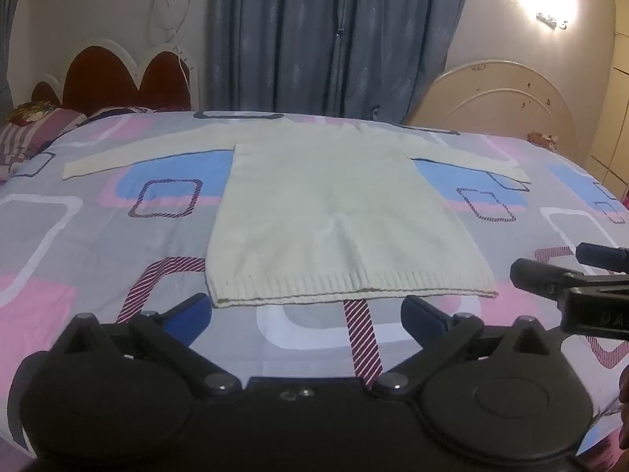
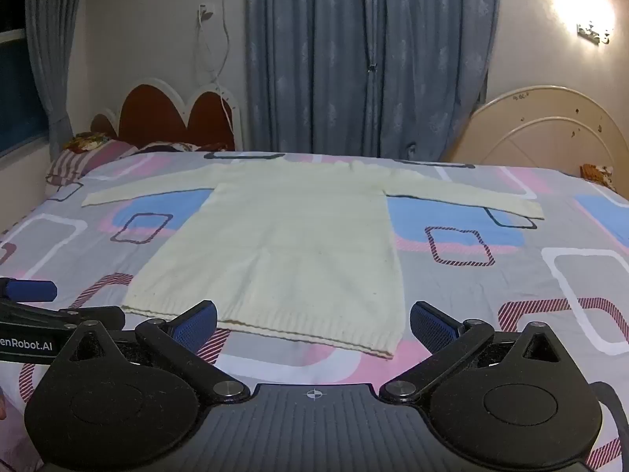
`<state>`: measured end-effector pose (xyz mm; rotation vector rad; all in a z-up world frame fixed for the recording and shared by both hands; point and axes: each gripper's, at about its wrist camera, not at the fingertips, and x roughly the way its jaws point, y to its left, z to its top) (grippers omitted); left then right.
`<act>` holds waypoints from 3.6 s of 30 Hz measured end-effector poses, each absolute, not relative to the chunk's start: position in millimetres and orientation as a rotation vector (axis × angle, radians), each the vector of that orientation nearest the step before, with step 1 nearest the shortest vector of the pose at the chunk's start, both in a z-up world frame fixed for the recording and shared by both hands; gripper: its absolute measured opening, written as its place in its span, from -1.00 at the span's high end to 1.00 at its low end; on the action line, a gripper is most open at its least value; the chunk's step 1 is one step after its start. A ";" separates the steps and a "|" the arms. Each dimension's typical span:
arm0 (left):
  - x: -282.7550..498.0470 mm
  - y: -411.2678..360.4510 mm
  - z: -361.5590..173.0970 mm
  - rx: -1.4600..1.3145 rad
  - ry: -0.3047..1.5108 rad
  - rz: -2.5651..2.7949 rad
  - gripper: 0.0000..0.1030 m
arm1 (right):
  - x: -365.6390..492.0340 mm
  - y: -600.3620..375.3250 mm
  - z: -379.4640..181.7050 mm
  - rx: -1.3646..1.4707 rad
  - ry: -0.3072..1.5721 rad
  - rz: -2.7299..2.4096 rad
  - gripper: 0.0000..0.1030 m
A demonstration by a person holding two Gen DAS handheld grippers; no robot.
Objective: Fold small clothes
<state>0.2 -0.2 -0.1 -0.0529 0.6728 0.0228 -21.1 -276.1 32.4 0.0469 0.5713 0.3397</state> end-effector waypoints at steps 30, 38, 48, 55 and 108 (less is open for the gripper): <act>-0.6 2.7 1.4 -0.033 0.667 0.026 -0.99 | -24.9 -270.2 36.3 0.038 0.564 0.331 -1.00; -0.2 3.5 3.2 -0.030 0.665 0.022 -0.99 | -24.3 -270.1 37.0 0.040 0.563 0.330 -1.00; 0.5 4.8 4.9 -0.028 0.666 0.021 -0.99 | -23.1 -270.3 36.7 0.041 0.563 0.329 -1.00; 0.3 5.9 6.3 -0.027 0.663 0.027 -0.99 | -22.2 -271.7 38.6 0.040 0.563 0.332 -1.00; 122.0 -3.1 13.4 -0.134 0.617 -0.080 -0.99 | 82.9 -350.8 40.9 0.143 0.516 0.127 -1.00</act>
